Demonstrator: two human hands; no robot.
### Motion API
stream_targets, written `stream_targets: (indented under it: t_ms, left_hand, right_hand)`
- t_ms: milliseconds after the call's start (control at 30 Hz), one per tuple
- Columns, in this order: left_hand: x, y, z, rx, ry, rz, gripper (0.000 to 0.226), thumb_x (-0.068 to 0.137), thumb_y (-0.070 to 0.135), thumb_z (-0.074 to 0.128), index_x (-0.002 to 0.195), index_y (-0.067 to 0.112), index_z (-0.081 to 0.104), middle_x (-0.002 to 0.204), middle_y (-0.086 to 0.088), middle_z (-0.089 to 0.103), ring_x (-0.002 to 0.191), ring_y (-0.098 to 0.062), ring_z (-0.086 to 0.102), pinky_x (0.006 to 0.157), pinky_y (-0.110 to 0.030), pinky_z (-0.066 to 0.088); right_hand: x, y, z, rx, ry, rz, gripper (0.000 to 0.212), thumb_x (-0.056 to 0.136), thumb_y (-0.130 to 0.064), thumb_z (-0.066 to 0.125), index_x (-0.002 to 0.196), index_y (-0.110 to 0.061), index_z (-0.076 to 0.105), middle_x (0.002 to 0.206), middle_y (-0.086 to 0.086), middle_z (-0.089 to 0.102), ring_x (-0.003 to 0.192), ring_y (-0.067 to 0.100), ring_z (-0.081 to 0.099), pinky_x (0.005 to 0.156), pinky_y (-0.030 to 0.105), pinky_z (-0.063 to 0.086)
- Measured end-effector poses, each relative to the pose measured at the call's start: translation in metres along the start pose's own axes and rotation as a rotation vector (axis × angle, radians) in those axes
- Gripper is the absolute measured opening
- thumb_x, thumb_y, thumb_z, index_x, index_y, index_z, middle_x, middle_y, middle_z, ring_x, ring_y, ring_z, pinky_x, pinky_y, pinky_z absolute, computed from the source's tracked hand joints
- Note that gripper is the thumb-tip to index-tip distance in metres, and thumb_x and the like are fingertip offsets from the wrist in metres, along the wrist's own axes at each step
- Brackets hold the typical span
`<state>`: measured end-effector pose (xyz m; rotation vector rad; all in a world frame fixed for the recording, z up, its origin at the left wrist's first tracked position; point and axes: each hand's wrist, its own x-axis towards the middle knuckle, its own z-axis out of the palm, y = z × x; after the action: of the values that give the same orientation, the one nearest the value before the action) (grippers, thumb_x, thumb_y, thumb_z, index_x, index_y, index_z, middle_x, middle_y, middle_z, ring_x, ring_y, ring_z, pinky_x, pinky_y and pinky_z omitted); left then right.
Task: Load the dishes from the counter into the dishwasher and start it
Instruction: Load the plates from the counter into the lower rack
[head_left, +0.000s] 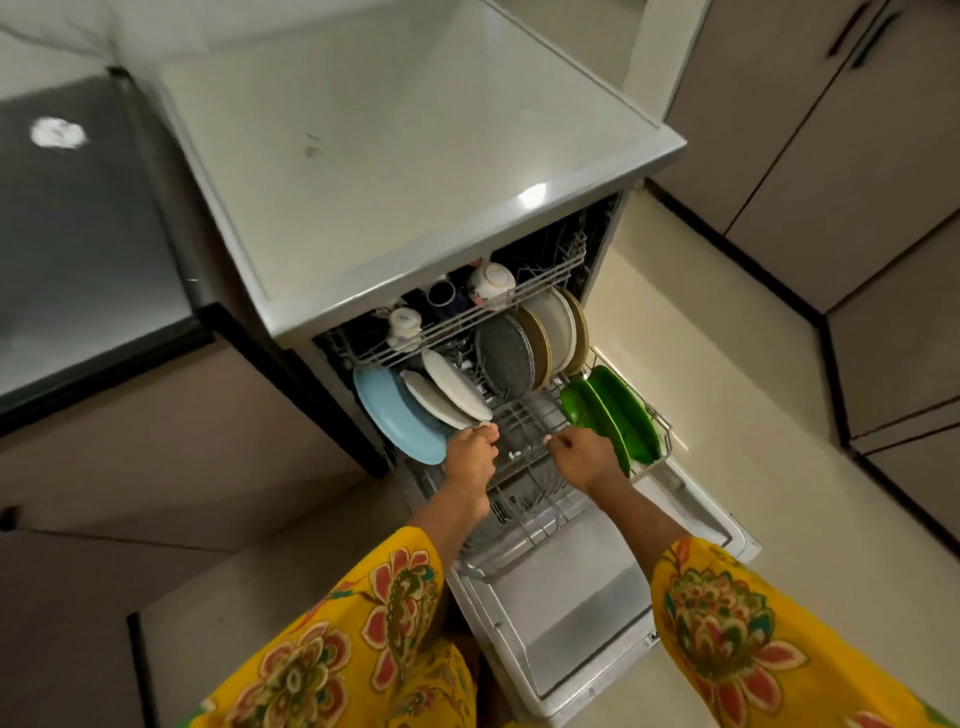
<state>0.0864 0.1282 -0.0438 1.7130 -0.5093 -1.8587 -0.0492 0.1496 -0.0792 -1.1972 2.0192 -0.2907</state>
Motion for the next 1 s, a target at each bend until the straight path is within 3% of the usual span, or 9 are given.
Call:
stream_targets:
  t_ms: [67,200,300,367,433,533,700,833,1000]
  left_hand:
    - [-0.013,0.005,-0.013,-0.023,0.028,0.027,0.032,0.099,0.016,0.045,0.129,0.005,0.052,0.119,-0.008,0.054,0.109,-0.020,0.050,0.091,-0.029,0.036]
    - [-0.032,0.019,-0.048,-0.062,0.103,0.123,0.011,0.099,0.020,0.046,0.096,0.014,0.055,0.098,0.000,0.054,0.088,-0.014,0.049,0.083,-0.030,0.035]
    - [-0.046,0.032,-0.084,-0.104,0.180,0.213,0.022,0.098,0.021,0.046,0.078,0.015,0.051,0.077,0.002,0.047,0.068,-0.011,0.043,0.073,-0.030,0.033]
    - [-0.055,0.042,-0.110,-0.163,0.220,0.257,0.020,0.097,0.021,0.046,0.080,0.012,0.051,0.074,-0.001,0.044,0.062,-0.013,0.039,0.062,-0.028,0.032]
    - [-0.064,0.053,-0.135,-0.258,0.230,0.293,0.016,0.098,0.024,0.044,0.092,0.014,0.055,0.078,0.000,0.048,0.067,-0.012,0.044,0.060,-0.028,0.033]
    - [-0.075,0.076,-0.178,-0.375,0.265,0.396,0.032,0.102,0.034,0.035,0.085,0.017,0.056,0.079,0.003,0.054,0.070,-0.010,0.047,0.060,-0.023,0.035]
    - [-0.094,0.119,-0.254,-0.480,0.325,0.539,0.037,0.103,0.035,0.031,0.089,0.016,0.058,0.083,0.003,0.060,0.070,-0.009,0.050,0.062,-0.021,0.038]
    - [-0.107,0.152,-0.318,-0.534,0.359,0.611,0.040,0.102,0.039,0.031,0.086,0.016,0.058,0.085,0.002,0.061,0.073,-0.010,0.052,0.063,-0.023,0.038]
    - [-0.118,0.184,-0.395,-0.548,0.417,0.624,0.040,0.101,0.043,0.030,0.089,0.018,0.059,0.101,0.000,0.061,0.093,-0.015,0.055,0.075,-0.028,0.040]
  right_hand:
    - [-0.014,-0.017,0.002,-0.012,-0.016,-0.035,0.030,0.097,-0.031,0.046,0.074,-0.013,0.052,0.067,0.004,0.049,0.076,0.023,0.053,0.072,0.035,0.045]
    - [-0.041,-0.056,0.010,-0.042,-0.054,-0.134,0.036,0.097,-0.034,0.046,0.064,-0.019,0.042,0.066,0.002,0.048,0.077,0.022,0.050,0.066,0.029,0.035]
    - [-0.061,-0.098,0.021,-0.030,-0.098,-0.236,0.036,0.097,-0.035,0.047,0.065,-0.017,0.044,0.077,0.007,0.053,0.081,0.025,0.053,0.063,0.025,0.029]
    - [-0.070,-0.130,0.033,-0.031,-0.136,-0.321,0.036,0.096,-0.036,0.048,0.066,-0.016,0.048,0.076,0.008,0.055,0.078,0.025,0.052,0.064,0.027,0.031]
    - [-0.076,-0.162,0.046,-0.042,-0.153,-0.391,0.040,0.096,-0.037,0.048,0.061,-0.018,0.044,0.064,0.001,0.050,0.066,0.021,0.048,0.065,0.029,0.032]
    - [-0.090,-0.219,0.063,-0.016,-0.142,-0.508,0.045,0.095,-0.035,0.050,0.055,-0.023,0.036,0.056,-0.006,0.040,0.061,0.016,0.042,0.064,0.028,0.030]
    - [-0.110,-0.310,0.094,0.111,-0.153,-0.622,0.034,0.093,-0.038,0.052,0.079,-0.010,0.065,0.080,0.007,0.065,0.081,0.024,0.060,0.074,0.033,0.045]
    - [-0.121,-0.376,0.124,0.145,-0.159,-0.687,0.035,0.092,-0.040,0.052,0.074,-0.013,0.063,0.075,0.007,0.065,0.072,0.022,0.058,0.078,0.043,0.051]
    - [-0.134,-0.446,0.162,0.142,-0.164,-0.741,0.042,0.092,-0.036,0.052,0.079,0.002,0.064,0.083,0.019,0.068,0.084,0.031,0.065,0.078,0.040,0.049]
